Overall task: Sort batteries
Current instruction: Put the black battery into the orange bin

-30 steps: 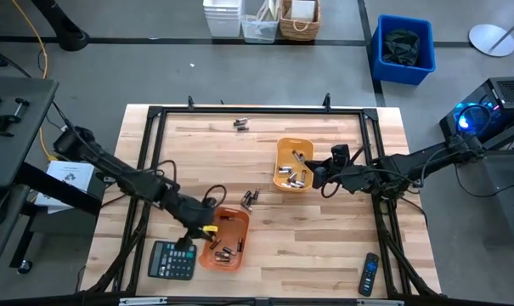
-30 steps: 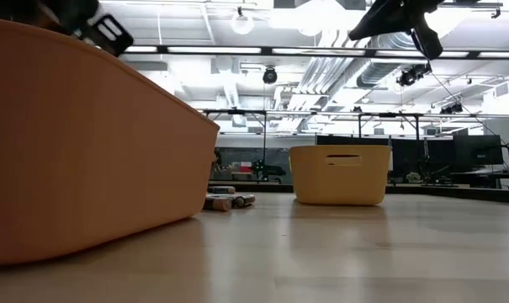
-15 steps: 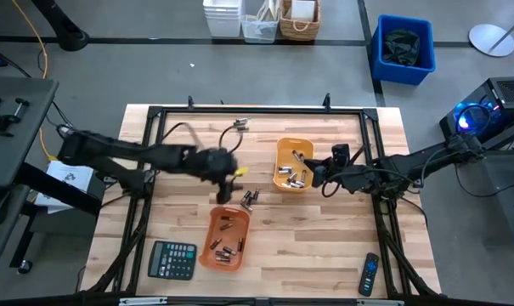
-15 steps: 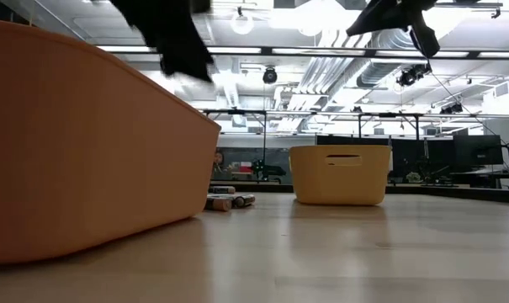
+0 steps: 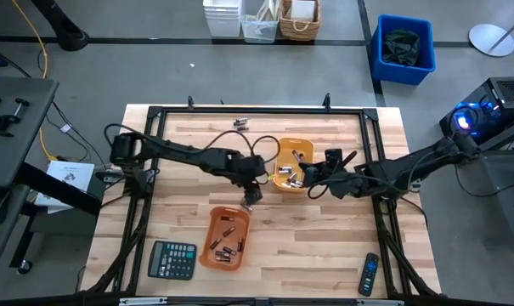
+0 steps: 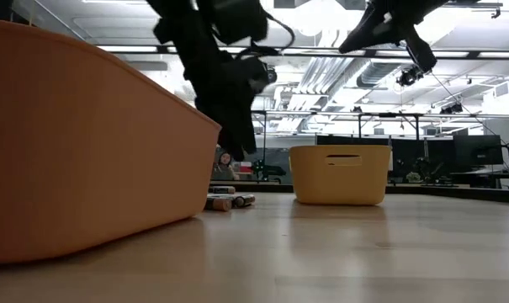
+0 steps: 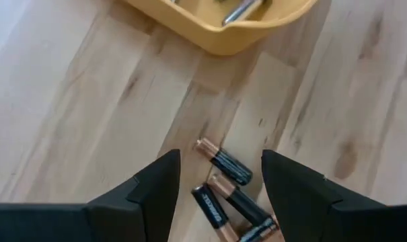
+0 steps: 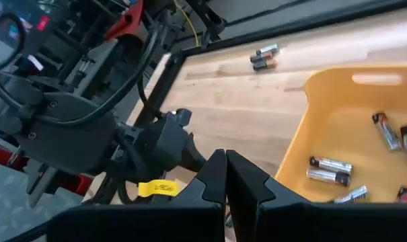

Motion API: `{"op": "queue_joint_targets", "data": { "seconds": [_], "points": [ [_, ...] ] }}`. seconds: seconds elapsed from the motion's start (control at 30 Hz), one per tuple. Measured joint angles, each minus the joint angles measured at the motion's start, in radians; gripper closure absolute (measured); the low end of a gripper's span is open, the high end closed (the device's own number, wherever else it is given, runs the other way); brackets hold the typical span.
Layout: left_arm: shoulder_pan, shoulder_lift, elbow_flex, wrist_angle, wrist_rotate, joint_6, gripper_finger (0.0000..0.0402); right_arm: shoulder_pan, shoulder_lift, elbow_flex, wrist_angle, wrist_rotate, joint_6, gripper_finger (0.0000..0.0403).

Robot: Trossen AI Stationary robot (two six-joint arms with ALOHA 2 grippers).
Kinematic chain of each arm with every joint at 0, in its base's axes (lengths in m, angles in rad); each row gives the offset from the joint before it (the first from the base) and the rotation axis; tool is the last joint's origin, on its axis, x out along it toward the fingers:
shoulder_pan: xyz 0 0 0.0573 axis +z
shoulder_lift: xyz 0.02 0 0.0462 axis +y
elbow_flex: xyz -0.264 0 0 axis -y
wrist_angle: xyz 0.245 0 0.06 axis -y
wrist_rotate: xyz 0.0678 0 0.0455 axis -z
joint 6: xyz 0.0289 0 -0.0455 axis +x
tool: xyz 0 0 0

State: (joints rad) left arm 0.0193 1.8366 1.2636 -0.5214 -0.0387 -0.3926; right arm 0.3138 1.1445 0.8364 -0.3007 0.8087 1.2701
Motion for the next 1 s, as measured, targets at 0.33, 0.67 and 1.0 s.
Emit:
{"op": "queue_joint_targets", "data": {
  "seconds": [0.33,0.67,1.0],
  "points": [
    [-0.008,0.123,0.054,-0.041,-0.031,0.011,0.0203,0.001,0.040,0.000,0.051,-0.031,0.033,0.0403],
    [-0.027,0.210,0.057,-0.021,-0.058,-0.054,0.0203,0.001,0.026,0.000,0.178,-0.016,-0.064,0.0403],
    [-0.025,0.222,0.057,-0.064,-0.081,-0.016,0.0278,0.001,0.026,0.000,0.187,-0.036,-0.090,0.0403]
  ]
}}
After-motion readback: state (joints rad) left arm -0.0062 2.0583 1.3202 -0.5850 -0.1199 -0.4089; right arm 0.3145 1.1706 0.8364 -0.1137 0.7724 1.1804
